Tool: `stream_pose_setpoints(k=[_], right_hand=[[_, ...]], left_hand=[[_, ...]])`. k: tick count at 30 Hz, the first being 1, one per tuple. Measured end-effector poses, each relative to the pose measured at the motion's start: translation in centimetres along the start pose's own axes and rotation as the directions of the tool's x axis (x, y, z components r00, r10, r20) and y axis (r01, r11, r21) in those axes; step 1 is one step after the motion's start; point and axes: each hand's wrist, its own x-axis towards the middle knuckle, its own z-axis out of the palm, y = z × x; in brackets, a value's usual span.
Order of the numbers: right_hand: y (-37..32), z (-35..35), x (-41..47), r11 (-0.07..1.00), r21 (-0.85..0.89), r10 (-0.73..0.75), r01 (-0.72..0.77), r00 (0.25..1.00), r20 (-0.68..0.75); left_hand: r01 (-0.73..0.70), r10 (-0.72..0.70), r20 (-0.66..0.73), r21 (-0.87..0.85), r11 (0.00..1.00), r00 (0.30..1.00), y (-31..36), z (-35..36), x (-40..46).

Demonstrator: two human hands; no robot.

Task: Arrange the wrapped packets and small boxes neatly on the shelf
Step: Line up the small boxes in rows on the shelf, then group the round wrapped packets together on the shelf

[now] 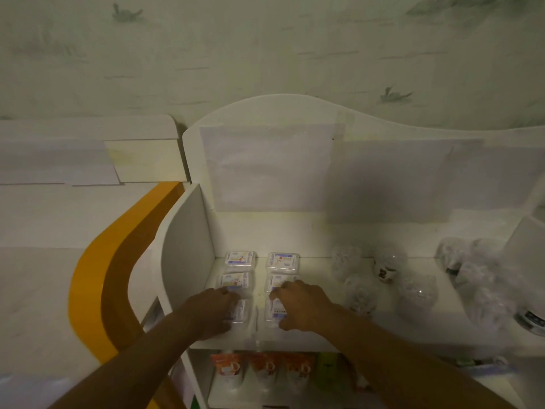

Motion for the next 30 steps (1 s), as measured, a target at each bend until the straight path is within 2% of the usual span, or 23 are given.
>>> stream_pose_setpoints(k=[12, 18, 26, 30], right_hand=[[0.0, -0.4, -0.3, 1.0, 0.002, -0.022, 0.022, 0.999, 0.03], [1.8, -3.5, -1.8, 1.0, 0.005, -0.015, 0.015, 0.999, -0.049], [4.6, -6.0, -4.5, 0.998, 0.056, 0.001, 0.006, 0.991, -0.134], [6.5, -7.0, -5.3, 0.996, 0.061, 0.069, -0.062, 0.99, -0.124]], left_hand=[[-0.005, 0.006, 0.013, -0.075, 0.997, 1.0, 0.0, 0.0, -0.1], [0.016, -0.014, 0.046, -0.05, 0.999, 0.999, 1.0, -1.5, -0.2], [-0.029, 0.02, -0.16, -0.051, 0.998, 0.987, 4.8, -4.4, 1.0], [-0.086, 0.075, -0.205, -0.044, 0.995, 0.976, 7.1, -6.2, 3.1]])
